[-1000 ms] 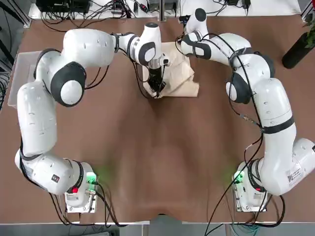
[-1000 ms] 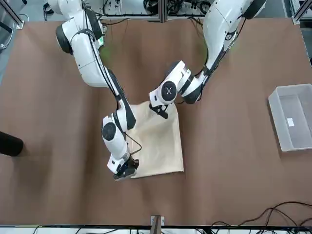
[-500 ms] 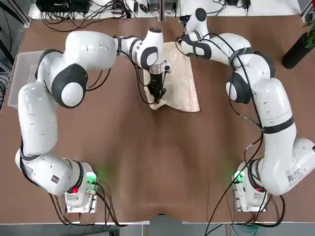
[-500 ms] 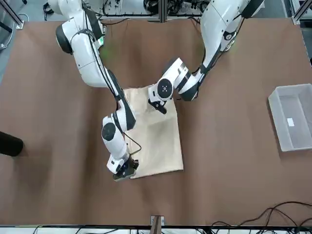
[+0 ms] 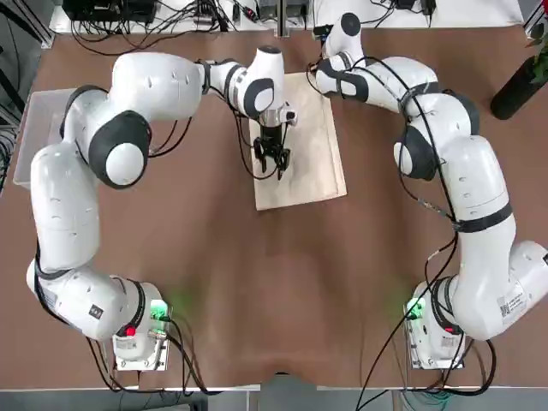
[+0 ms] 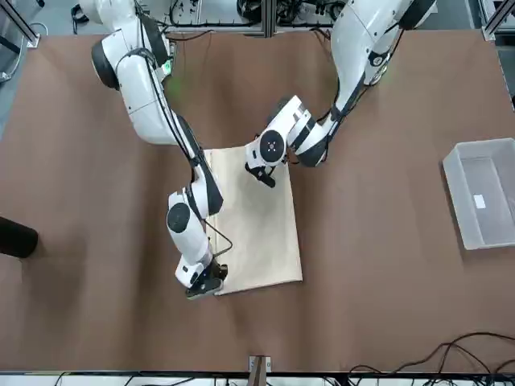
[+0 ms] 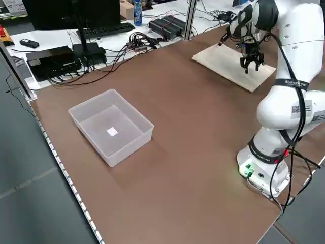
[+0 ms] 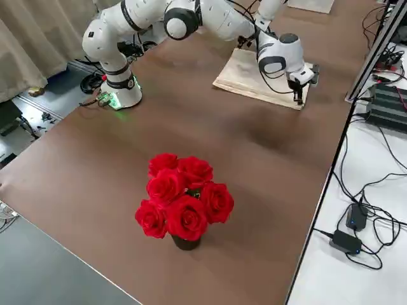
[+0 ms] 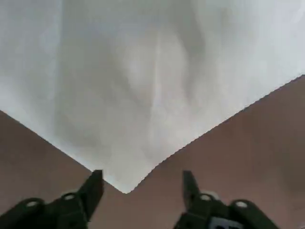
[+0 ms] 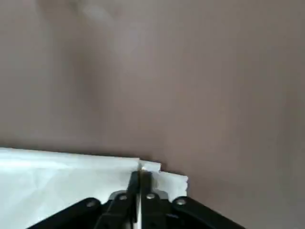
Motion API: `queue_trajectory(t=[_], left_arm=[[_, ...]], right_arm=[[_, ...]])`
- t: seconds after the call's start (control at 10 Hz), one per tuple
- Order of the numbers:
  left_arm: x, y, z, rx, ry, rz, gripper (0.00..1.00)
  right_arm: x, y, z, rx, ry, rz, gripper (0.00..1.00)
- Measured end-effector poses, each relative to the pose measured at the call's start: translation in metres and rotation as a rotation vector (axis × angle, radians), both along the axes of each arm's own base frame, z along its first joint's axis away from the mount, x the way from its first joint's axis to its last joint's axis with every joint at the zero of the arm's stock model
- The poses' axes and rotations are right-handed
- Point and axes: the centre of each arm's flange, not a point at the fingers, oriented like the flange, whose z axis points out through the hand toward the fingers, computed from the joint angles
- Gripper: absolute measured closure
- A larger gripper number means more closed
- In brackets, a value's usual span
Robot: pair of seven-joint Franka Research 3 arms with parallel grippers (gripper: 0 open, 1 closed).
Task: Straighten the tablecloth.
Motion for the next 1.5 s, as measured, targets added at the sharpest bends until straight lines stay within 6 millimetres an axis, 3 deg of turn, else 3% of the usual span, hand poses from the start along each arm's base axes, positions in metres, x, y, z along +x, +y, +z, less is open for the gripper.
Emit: queue_trajectory(t=[0.1, 0.3, 0.5, 0.7, 0.9, 1.1, 1.2, 1.4, 1.5], left_arm=[[0.013, 0.002, 0.017, -0.019, -0.027, 0.018, 0.06], [0.049, 0.019, 0.057, -0.047, -0.099, 0.077, 0.00], [0.098, 0.073, 0.116, -0.075, -0.187, 0.182, 0.00], [0.136, 0.142, 0.171, -0.080, -0.254, 0.286, 0.00], [0.156, 0.199, 0.207, -0.059, -0.298, 0.386, 0.00], [0.162, 0.227, 0.236, -0.033, -0.364, 0.417, 0.00], [0.159, 0.229, 0.245, -0.022, -0.389, 0.418, 0.00], [0.155, 0.235, 0.257, 0.000, -0.402, 0.434, 0.00], [0.159, 0.256, 0.267, 0.011, -0.411, 0.464, 0.00]], right_arm=[[0.003, -0.005, 0.006, 0.002, -0.005, -0.008, 0.71], [0.012, -0.027, 0.017, 0.001, -0.005, -0.037, 0.41], [0.012, -0.031, 0.049, -0.009, 0.037, -0.040, 0.19], [0.001, -0.034, 0.103, -0.046, 0.149, -0.011, 0.19], [-0.022, -0.047, 0.148, -0.032, 0.264, 0.054, 0.20], [-0.049, -0.080, 0.170, 0.061, 0.373, 0.025, 0.20], [-0.065, -0.096, 0.168, 0.103, 0.420, -0.002, 0.20], [-0.091, -0.112, 0.139, 0.238, 0.506, 0.008, 0.20], [-0.096, -0.120, 0.121, 0.283, 0.510, 0.001, 0.20]])
